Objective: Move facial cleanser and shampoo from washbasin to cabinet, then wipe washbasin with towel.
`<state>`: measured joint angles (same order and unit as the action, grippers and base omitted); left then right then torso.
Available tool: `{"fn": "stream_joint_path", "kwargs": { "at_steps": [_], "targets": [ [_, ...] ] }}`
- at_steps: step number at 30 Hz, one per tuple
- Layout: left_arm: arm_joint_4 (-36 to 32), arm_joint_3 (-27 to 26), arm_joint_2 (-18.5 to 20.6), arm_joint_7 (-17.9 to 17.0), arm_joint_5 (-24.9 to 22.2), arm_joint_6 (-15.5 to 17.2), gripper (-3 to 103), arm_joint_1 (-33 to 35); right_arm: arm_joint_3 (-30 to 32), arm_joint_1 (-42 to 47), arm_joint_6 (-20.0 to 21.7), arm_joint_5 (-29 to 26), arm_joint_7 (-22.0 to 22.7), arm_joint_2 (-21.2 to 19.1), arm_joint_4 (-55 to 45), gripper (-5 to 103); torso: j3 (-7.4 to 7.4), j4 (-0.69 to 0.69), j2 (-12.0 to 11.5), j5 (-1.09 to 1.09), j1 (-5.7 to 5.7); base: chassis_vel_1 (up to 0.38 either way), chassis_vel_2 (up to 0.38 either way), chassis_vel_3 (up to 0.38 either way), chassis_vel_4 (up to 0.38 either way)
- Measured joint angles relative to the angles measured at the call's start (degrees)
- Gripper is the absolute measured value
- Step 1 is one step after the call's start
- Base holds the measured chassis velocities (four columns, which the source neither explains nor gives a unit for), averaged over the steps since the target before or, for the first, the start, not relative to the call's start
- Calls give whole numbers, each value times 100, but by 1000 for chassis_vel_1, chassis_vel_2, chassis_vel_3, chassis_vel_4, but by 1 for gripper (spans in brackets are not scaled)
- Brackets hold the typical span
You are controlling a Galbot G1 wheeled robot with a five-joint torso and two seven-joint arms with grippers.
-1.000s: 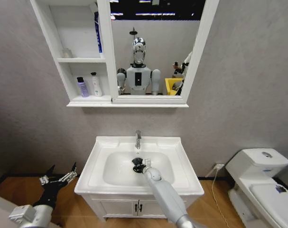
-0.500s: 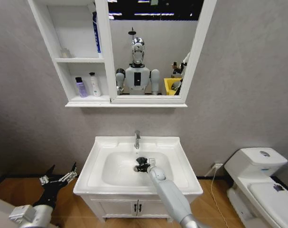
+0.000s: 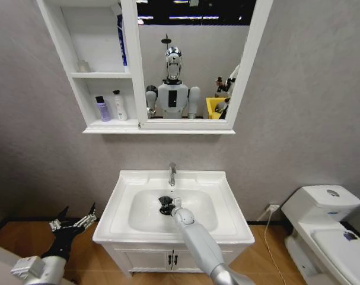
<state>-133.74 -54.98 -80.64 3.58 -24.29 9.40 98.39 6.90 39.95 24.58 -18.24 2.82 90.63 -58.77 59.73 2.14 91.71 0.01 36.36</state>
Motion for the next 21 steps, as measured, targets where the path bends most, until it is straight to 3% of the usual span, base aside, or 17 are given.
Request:
{"fn": "stream_joint_path", "kwargs": {
  "at_steps": [11,16,21],
  "targets": [
    [0,0,0,0,0,0,100,0,194,397,124,-277,116,-663,-683,3,0,-3,0,-1,0,0,0,0,0],
    [0,0,0,0,0,0,100,0,142,339,127,-273,123,-630,-636,3,0,-5,0,-3,0,0,0,0,0],
    [0,0,0,1,0,0,100,0,1,109,114,-168,100,-244,-278,3,0,-2,0,-3,0,0,0,0,0]
  ]
}}
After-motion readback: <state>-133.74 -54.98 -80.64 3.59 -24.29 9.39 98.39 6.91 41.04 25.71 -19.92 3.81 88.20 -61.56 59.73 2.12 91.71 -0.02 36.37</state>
